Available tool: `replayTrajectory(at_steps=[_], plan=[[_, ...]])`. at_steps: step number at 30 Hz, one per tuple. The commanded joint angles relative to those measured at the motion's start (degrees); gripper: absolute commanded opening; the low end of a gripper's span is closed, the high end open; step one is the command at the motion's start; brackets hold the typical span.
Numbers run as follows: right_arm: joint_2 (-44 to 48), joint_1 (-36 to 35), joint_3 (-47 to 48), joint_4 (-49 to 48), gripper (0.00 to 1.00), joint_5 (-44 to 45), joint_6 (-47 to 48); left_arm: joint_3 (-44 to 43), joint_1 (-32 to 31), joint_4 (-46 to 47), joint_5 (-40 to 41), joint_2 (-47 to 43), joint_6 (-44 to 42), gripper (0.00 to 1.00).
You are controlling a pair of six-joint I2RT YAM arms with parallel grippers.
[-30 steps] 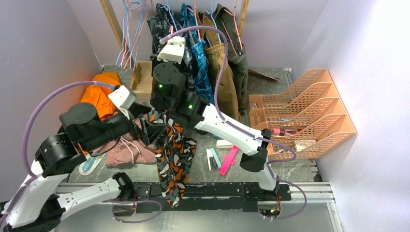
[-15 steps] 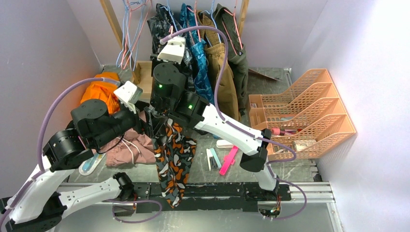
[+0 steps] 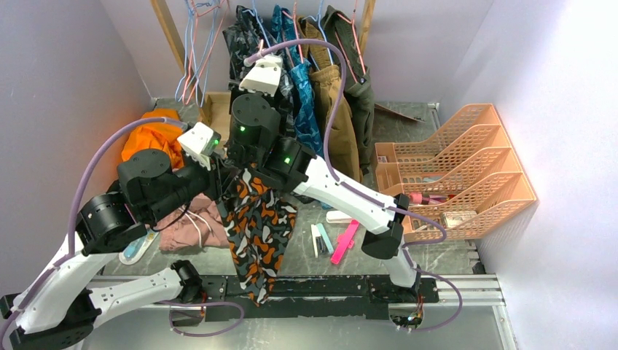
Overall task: Place the shorts on the hanger
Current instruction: Place the hanger at the clothesline.
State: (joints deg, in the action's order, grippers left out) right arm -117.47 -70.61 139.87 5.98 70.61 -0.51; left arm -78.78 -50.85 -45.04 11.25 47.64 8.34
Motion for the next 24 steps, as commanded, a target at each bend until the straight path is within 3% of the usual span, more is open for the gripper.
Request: replayTrajectory(at_steps=[1,3,11,18,24], plan=[[0.78,-1.18,0.97,-0.88,0.0,-0.12,-0.28,-0.43,0.09,0.8,4.01,0.7,-0.77,0.11],[1.04,-1.49,0.46,-1.01,0.0,-0.12,-0.19,-0.72,0.11,0.53,4.96,0.53,-0.4,0.07],[5.22,-3.6,-4.1,-0.52,0.0,-3.6,-1.79,-2.32,0.09,-0.48,11.47,-0.54,2.71,0.07],[13.98,-4.01,-14.62,1.96,0.33,-16.78,-8.16,-2.9,0.14,-1.25,16.21,-3.27,5.61,0.07],[16.61,-4.0,-14.05,7.79,0.56,-23.59,-11.67,-3.76,0.14,-2.72,18.38,-4.95,6.73,0.07]])
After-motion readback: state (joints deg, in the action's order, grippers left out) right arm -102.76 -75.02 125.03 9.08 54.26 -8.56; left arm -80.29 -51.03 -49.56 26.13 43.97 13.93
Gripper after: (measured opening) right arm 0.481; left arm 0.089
